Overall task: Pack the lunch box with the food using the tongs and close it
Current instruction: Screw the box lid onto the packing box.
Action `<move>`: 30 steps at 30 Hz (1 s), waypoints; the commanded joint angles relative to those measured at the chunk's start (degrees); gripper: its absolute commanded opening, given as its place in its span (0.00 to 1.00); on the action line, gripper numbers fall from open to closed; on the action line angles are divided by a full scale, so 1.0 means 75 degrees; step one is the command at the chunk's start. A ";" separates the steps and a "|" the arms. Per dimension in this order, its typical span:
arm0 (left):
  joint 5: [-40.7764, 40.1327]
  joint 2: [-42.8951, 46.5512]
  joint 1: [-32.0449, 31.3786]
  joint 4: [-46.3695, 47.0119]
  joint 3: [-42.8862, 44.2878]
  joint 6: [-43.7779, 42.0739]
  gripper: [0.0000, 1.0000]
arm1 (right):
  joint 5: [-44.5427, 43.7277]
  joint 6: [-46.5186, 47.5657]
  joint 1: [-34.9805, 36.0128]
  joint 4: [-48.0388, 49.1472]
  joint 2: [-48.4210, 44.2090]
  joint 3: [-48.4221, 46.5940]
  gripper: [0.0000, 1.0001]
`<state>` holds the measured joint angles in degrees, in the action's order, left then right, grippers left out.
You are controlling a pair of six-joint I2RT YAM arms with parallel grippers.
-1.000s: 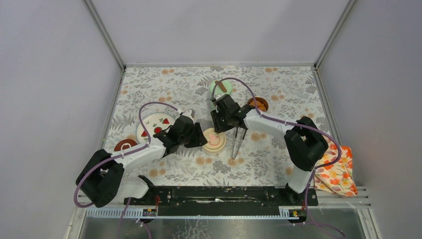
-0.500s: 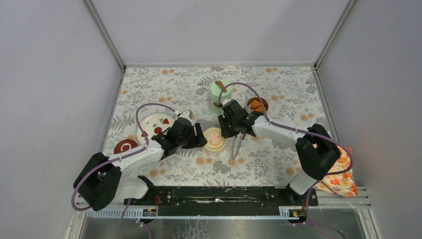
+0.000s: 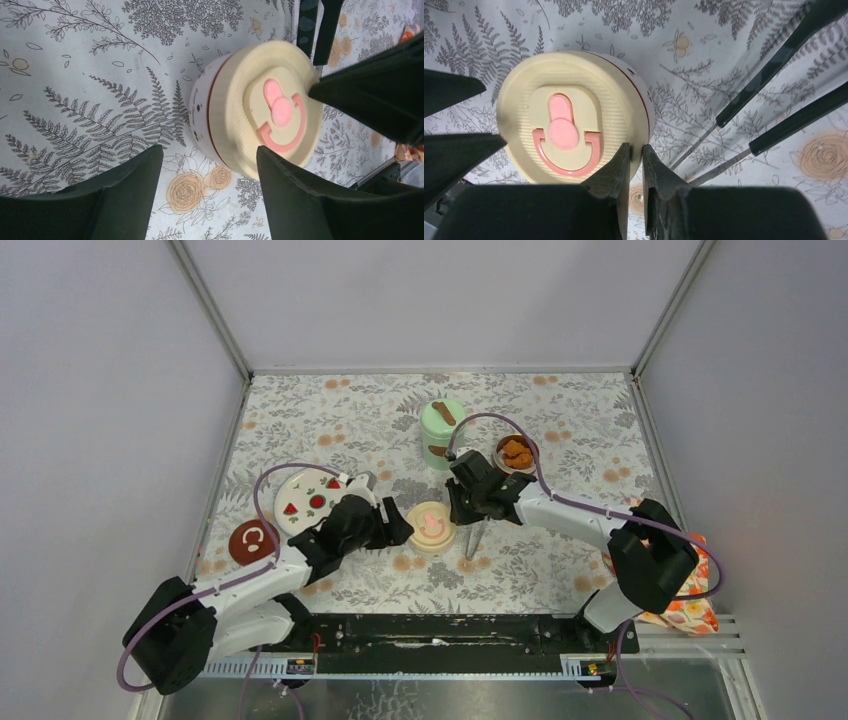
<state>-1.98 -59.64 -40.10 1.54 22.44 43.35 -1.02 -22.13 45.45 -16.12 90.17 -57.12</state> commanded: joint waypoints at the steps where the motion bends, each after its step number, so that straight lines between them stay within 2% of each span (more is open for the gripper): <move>1: -0.0278 -0.0304 -0.0033 0.0867 0.0014 0.0265 0.72 | -0.0197 -0.0559 0.0275 -0.0536 -0.0417 0.0363 0.17; 7: -0.0214 -0.0883 -0.0093 0.0864 0.0396 0.0114 0.51 | -0.0032 -0.0626 0.0312 -0.0221 -0.0714 0.0670 0.20; 13: -0.0301 -0.1363 -0.0332 0.0662 0.0723 -0.0097 0.44 | 0.0349 -0.0546 0.0315 0.0103 -0.0662 0.0587 0.21; 21: -0.1172 -0.1612 -0.0361 0.0392 0.0983 -0.0543 0.26 | 0.0517 -0.0258 0.0315 0.0192 -0.0837 0.0442 0.27; 30: -0.1225 -0.2359 -0.0359 0.0882 0.1450 -0.1631 0.21 | 0.0441 0.0212 0.0305 0.0291 -0.1113 0.0432 0.37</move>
<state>-8.51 -75.37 -42.50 5.43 32.60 36.47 1.17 -23.16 47.13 -15.84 84.55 -52.80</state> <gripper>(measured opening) 0.228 0.355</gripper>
